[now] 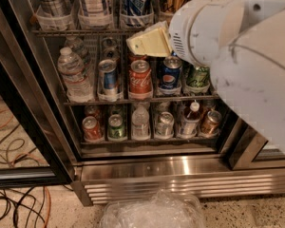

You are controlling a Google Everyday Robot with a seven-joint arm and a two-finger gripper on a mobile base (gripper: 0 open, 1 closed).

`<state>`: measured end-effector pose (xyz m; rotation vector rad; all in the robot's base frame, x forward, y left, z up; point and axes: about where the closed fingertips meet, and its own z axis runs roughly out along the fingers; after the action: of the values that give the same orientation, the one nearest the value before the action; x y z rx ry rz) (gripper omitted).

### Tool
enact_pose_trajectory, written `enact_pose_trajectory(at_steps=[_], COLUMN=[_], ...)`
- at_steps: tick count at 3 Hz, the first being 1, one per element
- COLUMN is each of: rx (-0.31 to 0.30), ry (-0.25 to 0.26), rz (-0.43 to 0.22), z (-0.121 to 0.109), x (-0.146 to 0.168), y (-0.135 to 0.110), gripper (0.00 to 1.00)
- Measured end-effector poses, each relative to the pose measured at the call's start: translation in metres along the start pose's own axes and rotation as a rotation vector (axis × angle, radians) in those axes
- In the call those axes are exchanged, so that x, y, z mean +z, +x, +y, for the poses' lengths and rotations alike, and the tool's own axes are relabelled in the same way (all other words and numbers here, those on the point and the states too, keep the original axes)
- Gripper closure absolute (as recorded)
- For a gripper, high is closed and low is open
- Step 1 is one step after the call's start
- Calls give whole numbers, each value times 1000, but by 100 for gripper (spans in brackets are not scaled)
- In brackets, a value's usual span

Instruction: Pick orange can from top shelf of fridge

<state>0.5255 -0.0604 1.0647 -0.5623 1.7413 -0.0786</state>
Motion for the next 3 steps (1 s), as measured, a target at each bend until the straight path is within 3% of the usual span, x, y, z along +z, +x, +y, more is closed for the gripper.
enact_pose_trajectory(at_steps=[1, 2, 3], rx=[120, 284, 342], ry=[12, -13, -16], rz=[-68, -99, -108], z=[0, 10, 14], x=[-5, -3, -6], y=[-13, -22, -30], gripper=[0, 0, 0])
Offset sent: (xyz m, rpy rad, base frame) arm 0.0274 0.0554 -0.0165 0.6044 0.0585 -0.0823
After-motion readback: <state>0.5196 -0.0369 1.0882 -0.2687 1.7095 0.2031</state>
